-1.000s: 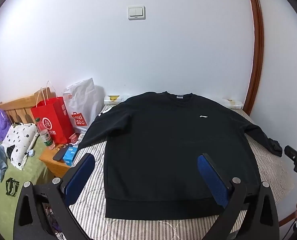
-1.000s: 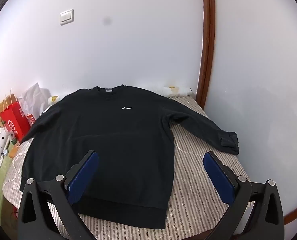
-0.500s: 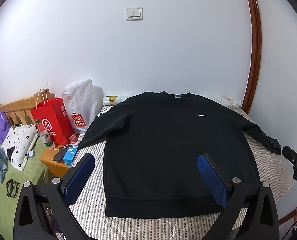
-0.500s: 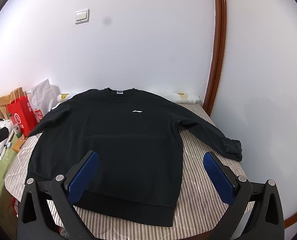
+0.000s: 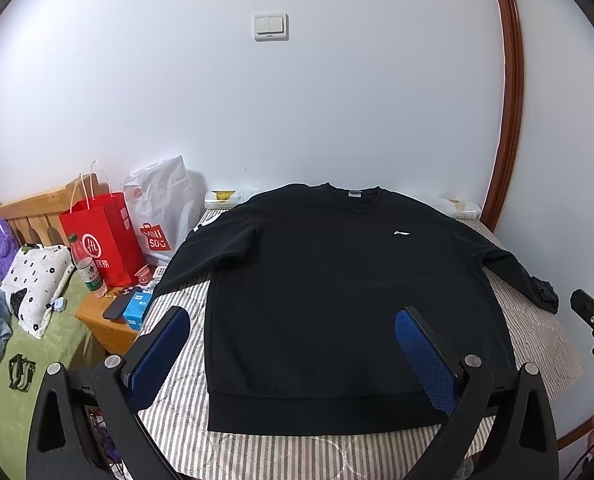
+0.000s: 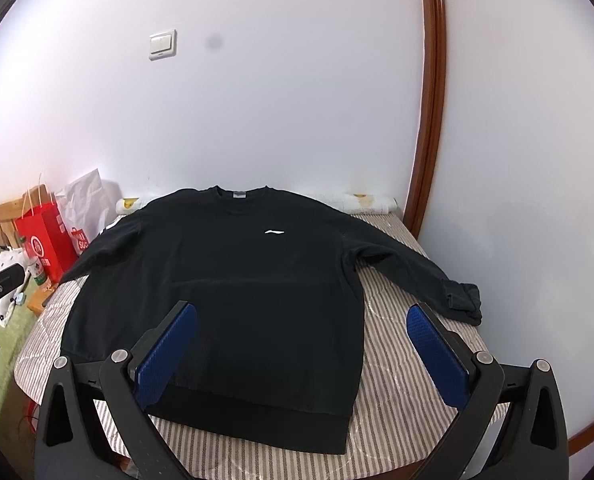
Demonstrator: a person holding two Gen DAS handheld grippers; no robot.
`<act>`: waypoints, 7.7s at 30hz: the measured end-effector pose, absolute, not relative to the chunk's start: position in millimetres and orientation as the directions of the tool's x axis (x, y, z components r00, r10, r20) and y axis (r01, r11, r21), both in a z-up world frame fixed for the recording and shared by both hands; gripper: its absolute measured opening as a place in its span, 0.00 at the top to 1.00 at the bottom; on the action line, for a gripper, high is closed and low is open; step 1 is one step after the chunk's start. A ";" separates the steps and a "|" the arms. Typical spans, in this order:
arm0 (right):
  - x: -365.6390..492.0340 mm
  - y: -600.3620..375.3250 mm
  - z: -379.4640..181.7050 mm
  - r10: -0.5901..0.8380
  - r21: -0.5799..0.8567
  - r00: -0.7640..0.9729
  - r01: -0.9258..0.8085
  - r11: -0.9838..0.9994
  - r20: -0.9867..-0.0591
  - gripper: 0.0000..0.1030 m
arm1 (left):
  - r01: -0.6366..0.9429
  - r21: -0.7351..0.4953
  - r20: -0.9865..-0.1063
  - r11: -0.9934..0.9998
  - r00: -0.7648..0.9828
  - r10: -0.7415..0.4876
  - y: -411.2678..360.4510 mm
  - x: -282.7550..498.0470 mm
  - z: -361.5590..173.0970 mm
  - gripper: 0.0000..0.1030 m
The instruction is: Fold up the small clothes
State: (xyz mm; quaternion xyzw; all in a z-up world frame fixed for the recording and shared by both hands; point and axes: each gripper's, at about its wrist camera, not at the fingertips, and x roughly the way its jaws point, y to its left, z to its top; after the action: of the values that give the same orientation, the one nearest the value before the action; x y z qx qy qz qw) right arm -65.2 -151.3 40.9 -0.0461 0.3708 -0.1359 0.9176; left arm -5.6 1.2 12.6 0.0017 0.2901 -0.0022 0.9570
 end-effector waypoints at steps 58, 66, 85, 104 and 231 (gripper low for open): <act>-77.7 -133.4 40.0 -0.284 -0.202 0.704 0.201 0.959 -0.651 0.00 | 0.021 -0.027 -0.555 0.999 0.831 -0.032 0.6 -18.5 7.4 0.00; -71.9 -141.2 28.9 -0.275 -0.170 0.697 0.217 0.961 -0.663 0.00 | -0.003 -0.028 -0.554 1.000 0.832 -0.013 8.5 -12.3 -2.9 0.00; -1.6 -176.6 -111.4 -0.271 -0.152 0.535 0.257 0.954 -0.800 0.00 | -0.159 -0.250 -0.710 0.955 0.701 -0.069 126.6 75.7 -138.7 0.00; 62.1 -147.7 -157.4 -0.185 -0.029 0.494 0.306 0.952 -0.850 0.10 | -0.231 -0.575 -0.642 0.785 0.723 -0.257 242.8 197.2 -180.6 0.09; 248.9 -56.0 -222.3 0.101 -0.012 0.415 -0.261 0.965 -0.904 0.91 | -0.131 0.097 -0.756 0.987 0.635 0.158 99.5 308.9 -163.8 0.33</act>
State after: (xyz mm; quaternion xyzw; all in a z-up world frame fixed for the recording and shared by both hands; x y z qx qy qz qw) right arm 248.9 -56.0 -222.3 -0.0754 0.5300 0.1078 0.8377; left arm 308.9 99.5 -163.8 0.0165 0.4194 0.0799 0.9041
